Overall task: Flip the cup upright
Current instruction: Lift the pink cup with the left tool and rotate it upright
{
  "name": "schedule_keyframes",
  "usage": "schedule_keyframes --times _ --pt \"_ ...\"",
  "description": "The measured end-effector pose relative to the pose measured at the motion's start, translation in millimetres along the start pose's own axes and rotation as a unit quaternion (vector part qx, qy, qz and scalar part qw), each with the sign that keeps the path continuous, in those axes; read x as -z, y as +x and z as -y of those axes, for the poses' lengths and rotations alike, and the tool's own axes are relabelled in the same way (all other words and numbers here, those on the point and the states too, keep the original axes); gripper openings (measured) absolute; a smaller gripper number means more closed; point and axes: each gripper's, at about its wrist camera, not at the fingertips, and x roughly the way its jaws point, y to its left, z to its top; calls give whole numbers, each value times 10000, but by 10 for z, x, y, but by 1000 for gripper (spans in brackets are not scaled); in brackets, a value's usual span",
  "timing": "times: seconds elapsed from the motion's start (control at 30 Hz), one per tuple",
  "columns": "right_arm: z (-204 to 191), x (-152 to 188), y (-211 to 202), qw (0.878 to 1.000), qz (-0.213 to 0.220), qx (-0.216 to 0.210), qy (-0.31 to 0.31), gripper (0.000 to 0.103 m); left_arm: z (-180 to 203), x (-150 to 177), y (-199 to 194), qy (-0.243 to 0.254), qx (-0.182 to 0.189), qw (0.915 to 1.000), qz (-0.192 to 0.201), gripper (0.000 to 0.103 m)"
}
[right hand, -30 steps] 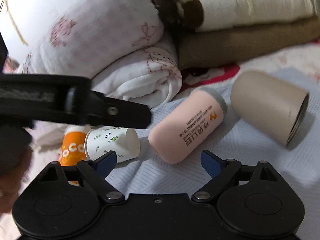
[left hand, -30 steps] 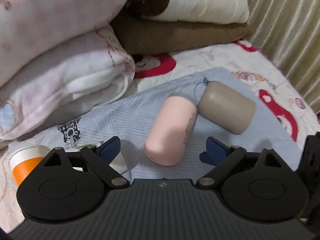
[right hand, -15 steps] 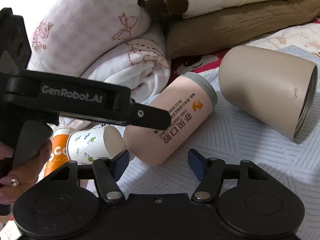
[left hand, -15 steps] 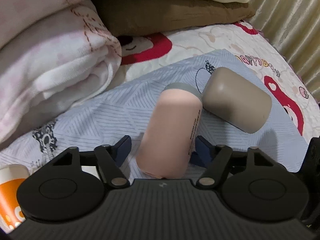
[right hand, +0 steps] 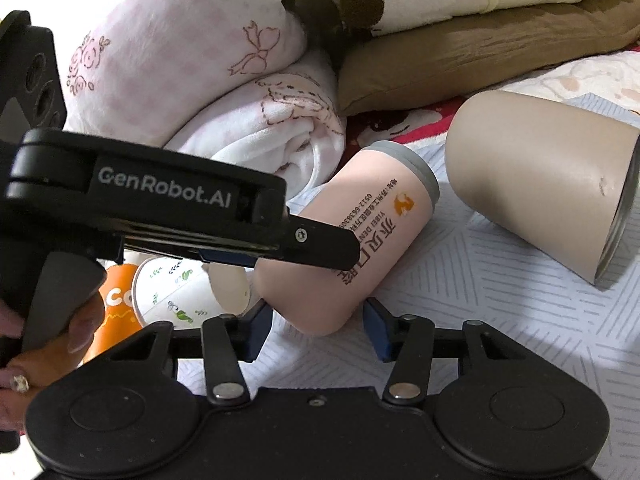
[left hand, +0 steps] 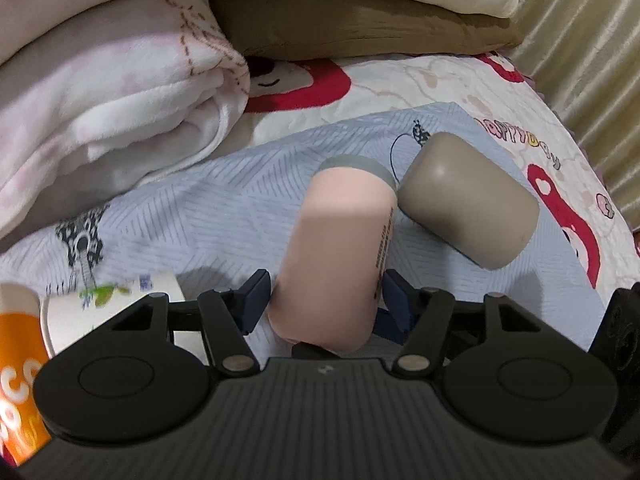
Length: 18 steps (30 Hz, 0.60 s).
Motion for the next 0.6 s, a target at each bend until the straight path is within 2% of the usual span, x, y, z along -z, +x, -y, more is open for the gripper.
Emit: schedule_keyframes --times 0.3,0.4,0.6 --pt "-118 110 -293 9989 -417 -127 -193 56 50 427 -309 -459 29 9989 -122 58" --pt "-215 159 -430 9974 -573 -241 -366 56 98 645 -462 -557 -32 9984 -98 58" --pt "-456 362 -608 9912 -933 -317 -887 56 -7 1085 -671 -1016 138 9947 -49 59"
